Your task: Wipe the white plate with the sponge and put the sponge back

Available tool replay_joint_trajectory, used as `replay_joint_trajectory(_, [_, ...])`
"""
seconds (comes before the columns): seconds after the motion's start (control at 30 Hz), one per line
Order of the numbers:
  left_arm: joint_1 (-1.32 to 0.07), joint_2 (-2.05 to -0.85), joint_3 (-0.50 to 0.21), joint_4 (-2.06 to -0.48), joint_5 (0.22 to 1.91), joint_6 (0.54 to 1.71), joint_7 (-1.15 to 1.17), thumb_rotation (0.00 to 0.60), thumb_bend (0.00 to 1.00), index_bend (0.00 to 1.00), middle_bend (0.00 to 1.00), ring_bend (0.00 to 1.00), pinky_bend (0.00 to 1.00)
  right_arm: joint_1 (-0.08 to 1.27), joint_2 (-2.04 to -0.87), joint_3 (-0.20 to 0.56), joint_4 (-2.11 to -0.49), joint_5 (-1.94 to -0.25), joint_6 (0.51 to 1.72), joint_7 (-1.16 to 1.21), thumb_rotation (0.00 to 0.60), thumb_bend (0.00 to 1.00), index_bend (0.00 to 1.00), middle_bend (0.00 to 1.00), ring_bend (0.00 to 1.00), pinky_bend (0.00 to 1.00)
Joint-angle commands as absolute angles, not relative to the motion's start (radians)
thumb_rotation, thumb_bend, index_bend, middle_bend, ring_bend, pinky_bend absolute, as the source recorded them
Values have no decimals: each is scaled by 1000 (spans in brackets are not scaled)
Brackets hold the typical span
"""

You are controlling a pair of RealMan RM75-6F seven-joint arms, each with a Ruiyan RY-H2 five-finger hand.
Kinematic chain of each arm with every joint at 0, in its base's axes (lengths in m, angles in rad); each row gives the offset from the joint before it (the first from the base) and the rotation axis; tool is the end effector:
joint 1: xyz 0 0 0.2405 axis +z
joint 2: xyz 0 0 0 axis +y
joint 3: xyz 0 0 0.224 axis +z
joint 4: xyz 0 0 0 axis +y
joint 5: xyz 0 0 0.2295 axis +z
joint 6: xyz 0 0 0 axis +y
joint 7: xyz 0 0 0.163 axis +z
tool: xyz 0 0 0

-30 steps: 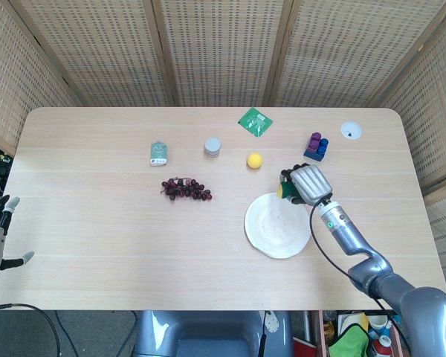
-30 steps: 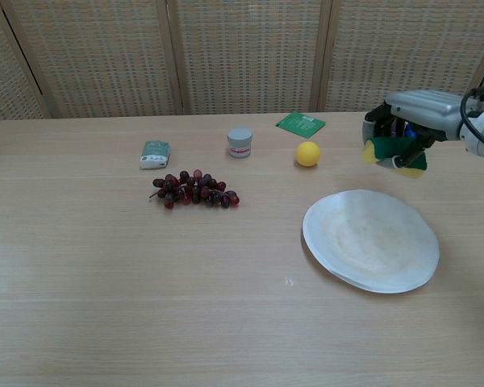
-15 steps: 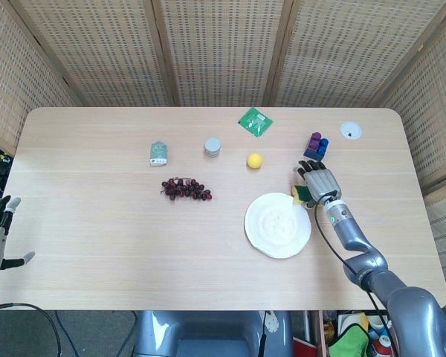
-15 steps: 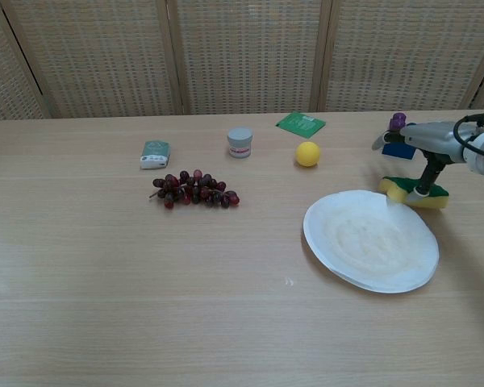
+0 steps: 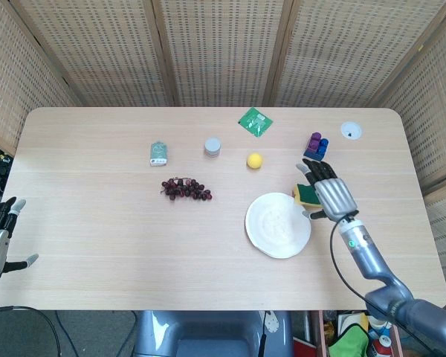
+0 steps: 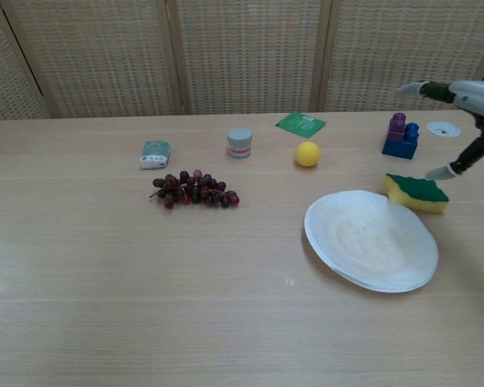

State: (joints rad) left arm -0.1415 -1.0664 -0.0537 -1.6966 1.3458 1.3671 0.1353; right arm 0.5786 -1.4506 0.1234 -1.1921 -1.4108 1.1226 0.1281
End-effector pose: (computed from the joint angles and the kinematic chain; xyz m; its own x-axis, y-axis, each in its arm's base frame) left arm -0.2949 0.2133 0.1257 0.4644 0.1085 0.8790 0.8782 0.0715 -0.4728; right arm -0.2247 -0.3584 0.0348 0.3778 -0.0994 0.9205 -0.8947 -0.2953 0.3353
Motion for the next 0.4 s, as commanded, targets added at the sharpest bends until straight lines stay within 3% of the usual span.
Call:
replay_joint_trajectory(0.03, [-129, -1066, -43, -1697, 1376, 1391, 119, 600, 0, 0, 0, 0, 0, 417, -1337, 41, -1292, -1491, 1327, 64, 600, 0, 19, 0, 0, 0])
replay_joint_trajectory(0.23, [-107, -1061, -28, -1697, 1413, 1428, 103, 600, 0, 0, 0, 0, 0, 282, -1337, -13, -1267, -1544, 1507, 57, 600, 0, 3, 0, 0, 0])
replay_joint_trajectory(0.4, [-97, -1059, -21, -1698, 1429, 1441, 98, 600, 0, 0, 0, 0, 0, 205, -1340, -35, -1295, -1558, 1583, -3, 600, 0, 0, 0, 0, 0])
